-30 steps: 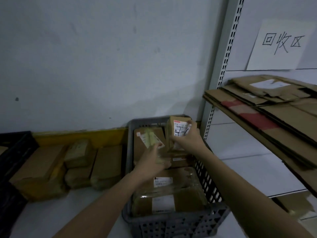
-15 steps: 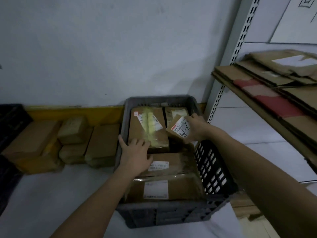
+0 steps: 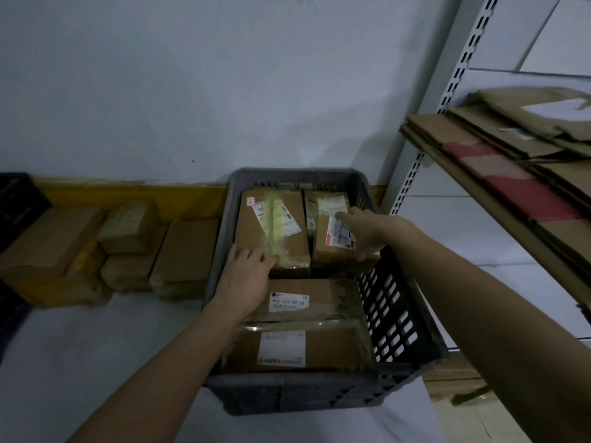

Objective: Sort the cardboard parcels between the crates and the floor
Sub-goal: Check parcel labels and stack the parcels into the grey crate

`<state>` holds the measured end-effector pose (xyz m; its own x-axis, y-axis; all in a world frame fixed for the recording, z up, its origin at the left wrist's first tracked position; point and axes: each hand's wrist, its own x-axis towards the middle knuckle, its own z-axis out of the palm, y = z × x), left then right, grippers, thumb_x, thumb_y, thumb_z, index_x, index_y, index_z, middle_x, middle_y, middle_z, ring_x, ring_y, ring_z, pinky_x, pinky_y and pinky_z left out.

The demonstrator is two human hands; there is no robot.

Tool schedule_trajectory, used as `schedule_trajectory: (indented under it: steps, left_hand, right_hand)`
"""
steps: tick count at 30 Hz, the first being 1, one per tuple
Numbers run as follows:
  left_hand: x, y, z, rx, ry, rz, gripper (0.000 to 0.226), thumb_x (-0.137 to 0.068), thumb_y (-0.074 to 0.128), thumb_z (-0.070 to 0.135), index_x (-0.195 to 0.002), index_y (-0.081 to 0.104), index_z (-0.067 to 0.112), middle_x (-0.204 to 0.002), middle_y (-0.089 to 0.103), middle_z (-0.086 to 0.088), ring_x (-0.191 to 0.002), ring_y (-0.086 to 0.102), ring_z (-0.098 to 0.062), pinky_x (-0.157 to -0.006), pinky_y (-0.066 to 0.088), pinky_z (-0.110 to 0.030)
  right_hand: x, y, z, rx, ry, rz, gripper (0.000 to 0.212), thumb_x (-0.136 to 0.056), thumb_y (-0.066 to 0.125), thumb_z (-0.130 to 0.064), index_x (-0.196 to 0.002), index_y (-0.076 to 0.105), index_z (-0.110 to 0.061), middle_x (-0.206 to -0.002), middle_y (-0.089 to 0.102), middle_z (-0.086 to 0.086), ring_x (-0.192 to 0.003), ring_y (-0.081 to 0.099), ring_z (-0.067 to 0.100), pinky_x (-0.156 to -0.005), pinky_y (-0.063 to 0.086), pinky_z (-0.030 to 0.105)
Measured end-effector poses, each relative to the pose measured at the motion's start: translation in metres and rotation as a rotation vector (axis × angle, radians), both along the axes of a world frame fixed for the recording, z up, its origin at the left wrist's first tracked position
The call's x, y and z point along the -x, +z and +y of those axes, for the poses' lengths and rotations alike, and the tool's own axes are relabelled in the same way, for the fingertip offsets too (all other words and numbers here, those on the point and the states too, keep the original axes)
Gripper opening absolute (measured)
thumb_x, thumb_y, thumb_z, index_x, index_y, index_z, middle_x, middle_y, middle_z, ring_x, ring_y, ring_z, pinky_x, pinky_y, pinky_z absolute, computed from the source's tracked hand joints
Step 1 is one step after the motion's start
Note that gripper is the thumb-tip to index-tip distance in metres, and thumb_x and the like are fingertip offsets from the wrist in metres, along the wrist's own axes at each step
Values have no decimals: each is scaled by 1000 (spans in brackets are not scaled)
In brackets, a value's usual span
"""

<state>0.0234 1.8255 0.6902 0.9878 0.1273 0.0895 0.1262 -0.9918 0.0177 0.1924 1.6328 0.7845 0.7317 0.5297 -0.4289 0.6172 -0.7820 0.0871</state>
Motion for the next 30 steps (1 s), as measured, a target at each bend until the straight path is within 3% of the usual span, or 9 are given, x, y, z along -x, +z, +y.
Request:
schedule_trajectory:
  steps: [2,4,10,14,17,21,24,27,30]
  left_hand:
    - [0,-3,2,86,-24,23,50,-99,45,15,-148,41,25,-142,44,-7,-123,40,-26,-99,43,-39]
    - [1,-6,3,131,-23,27,51,-99,46,15,-148,41,24,-143,41,-6,-124,37,-26,-93,47,-37]
    - [1,-3,2,177,3,35,51,-98,49,18,-148,42,27,-143,41,-4,-126,36,-25,-93,47,-37]
    - [0,-3,3,202,14,22,50,-98,49,18,-147,43,27,-144,40,-4,-127,35,-26,-95,47,-38]
    - [0,-4,3,208,16,27,49,-98,48,18,-146,44,26,-144,39,-5,-126,35,-27,-94,48,-39]
    - [0,-6,3,217,3,30,50,-98,48,17,-147,44,26,-145,39,-5,-127,34,-28,-93,49,-39]
    - [-1,-6,5,216,-2,20,50,-98,49,19,-147,43,27,-143,40,-3,-126,35,-26,-93,49,-39]
    - [0,-6,4,217,4,19,51,-98,50,20,-148,42,27,-142,40,-3,-126,35,-25,-95,49,-39]
    - [0,-5,3,218,0,28,52,-98,50,21,-149,41,27,-143,40,-3,-127,34,-26,-96,48,-39]
  right_hand:
    - [-1,0,-3,12,14,50,113,-71,84,-17,-158,12,-23,-155,30,7,-137,38,33,-108,42,51]
    - [1,-3,-4,53,45,66,109,-72,83,-16,-158,16,-23,-152,34,7,-134,41,32,-106,44,47]
    - [7,-27,-1,-80,39,64,105,-77,77,-5,-159,13,-20,-156,27,7,-138,36,31,-108,43,45]
    - [8,-44,-2,-150,28,41,85,-88,64,-3,-158,20,-20,-157,27,9,-138,35,32,-111,38,41]
    - [20,-66,-5,-187,49,25,51,-101,47,-12,-151,37,-14,-151,41,10,-132,44,29,-106,38,33]
    - [32,-101,-9,-351,-90,-103,58,-93,57,-3,-147,43,-16,-150,34,13,-133,36,35,-107,40,44]
    - [42,-107,-2,-445,-168,-265,48,-90,60,-4,-136,51,-16,-141,42,8,-125,40,30,-98,45,40]
    - [44,-115,1,-462,-152,-209,33,-97,53,-10,-130,55,-13,-134,51,9,-123,48,29,-95,45,38]
    - [43,-120,-2,-485,-147,-106,43,-105,40,-21,-146,42,-9,-154,38,12,-139,36,30,-111,37,41]
